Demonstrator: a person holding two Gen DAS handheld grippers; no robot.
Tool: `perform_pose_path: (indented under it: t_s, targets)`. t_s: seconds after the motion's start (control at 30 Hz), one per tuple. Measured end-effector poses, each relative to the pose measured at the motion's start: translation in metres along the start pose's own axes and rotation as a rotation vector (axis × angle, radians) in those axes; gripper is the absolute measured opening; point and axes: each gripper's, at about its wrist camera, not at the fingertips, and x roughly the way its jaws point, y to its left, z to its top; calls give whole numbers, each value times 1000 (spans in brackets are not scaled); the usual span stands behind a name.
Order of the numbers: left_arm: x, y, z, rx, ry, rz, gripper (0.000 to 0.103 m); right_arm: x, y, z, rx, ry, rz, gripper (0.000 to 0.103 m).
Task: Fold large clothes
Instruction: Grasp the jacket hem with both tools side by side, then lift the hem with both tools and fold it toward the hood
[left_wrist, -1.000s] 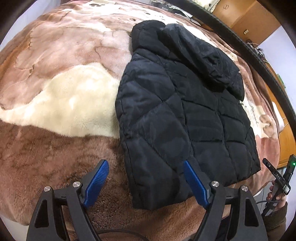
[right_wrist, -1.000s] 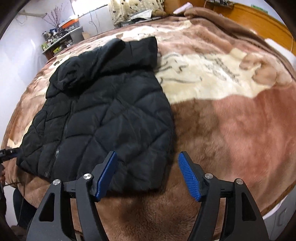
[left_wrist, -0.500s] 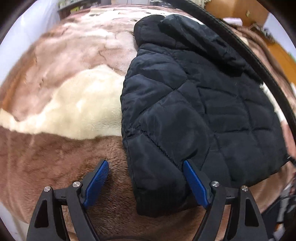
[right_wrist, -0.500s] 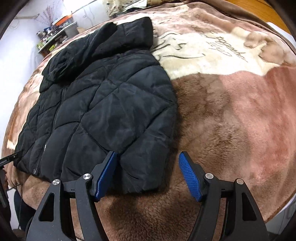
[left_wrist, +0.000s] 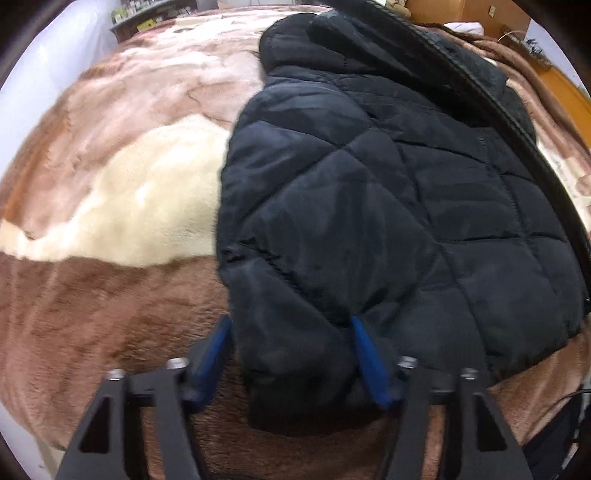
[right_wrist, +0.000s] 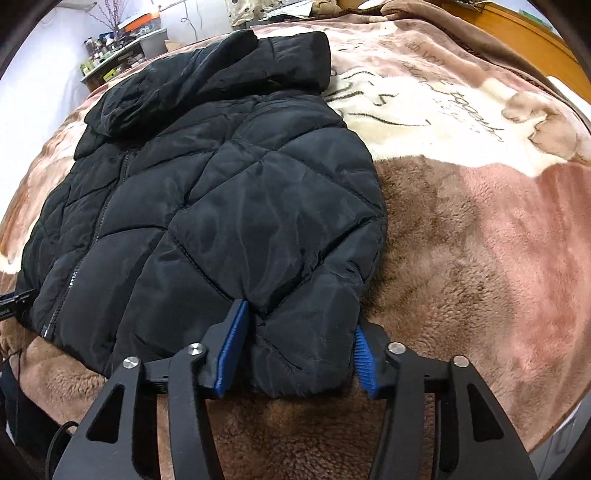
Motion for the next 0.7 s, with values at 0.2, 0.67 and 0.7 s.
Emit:
perform_pose_path:
  t_s: [0.2, 0.67, 0.7]
  targets:
    - [-14, -20, -9, 46, -60, 52, 37, -9, 7, 0, -32, -35, -34, 25]
    - [-69, -14, -9, 74, -183, 24, 26, -52, 18, 2, -61, -122, -15, 17]
    - [-73, -12, -9, 73, -188, 18, 25, -54, 18, 3, -62, -126, -12, 17]
